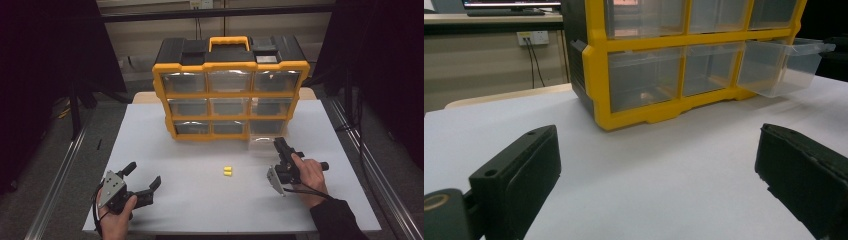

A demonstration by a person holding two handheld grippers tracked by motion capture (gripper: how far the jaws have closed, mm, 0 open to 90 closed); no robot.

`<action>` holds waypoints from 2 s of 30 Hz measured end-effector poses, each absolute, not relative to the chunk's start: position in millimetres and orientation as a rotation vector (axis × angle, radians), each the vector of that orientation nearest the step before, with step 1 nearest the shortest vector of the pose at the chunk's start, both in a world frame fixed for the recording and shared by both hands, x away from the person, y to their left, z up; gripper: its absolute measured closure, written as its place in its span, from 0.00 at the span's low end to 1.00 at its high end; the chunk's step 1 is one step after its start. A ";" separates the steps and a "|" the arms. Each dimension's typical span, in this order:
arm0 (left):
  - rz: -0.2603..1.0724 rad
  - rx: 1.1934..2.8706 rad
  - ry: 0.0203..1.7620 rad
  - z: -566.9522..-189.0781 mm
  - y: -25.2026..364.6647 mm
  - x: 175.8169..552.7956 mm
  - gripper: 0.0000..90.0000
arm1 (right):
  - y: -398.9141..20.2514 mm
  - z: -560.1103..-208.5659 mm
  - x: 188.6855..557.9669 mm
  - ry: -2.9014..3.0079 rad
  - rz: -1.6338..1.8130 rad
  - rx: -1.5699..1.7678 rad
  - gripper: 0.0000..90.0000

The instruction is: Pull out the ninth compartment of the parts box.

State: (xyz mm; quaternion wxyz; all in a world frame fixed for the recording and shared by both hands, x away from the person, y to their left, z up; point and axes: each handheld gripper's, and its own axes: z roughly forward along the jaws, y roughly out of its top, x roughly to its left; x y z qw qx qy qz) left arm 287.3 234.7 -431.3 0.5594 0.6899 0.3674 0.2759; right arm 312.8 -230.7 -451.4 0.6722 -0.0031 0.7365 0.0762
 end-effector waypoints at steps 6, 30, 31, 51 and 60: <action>0.651 1.626 0.865 -431.3 234.9 287.4 0.05 | -230.1 -450.9 311.6 1.664 0.167 -0.006 0.88; 0.652 1.629 0.862 -431.3 234.1 288.0 0.05 | -231.7 -449.1 293.0 1.664 0.188 -0.001 0.88; 0.651 1.629 0.861 -431.4 234.0 288.0 0.05 | -231.5 -450.0 292.7 1.664 0.192 0.007 0.88; 0.646 1.629 0.861 -431.4 233.9 288.0 0.05 | -229.0 -453.6 294.7 1.690 0.190 -0.020 0.87; 0.647 1.630 0.860 -431.6 234.1 288.4 0.05 | -230.8 -453.0 295.5 1.696 0.202 -0.006 0.86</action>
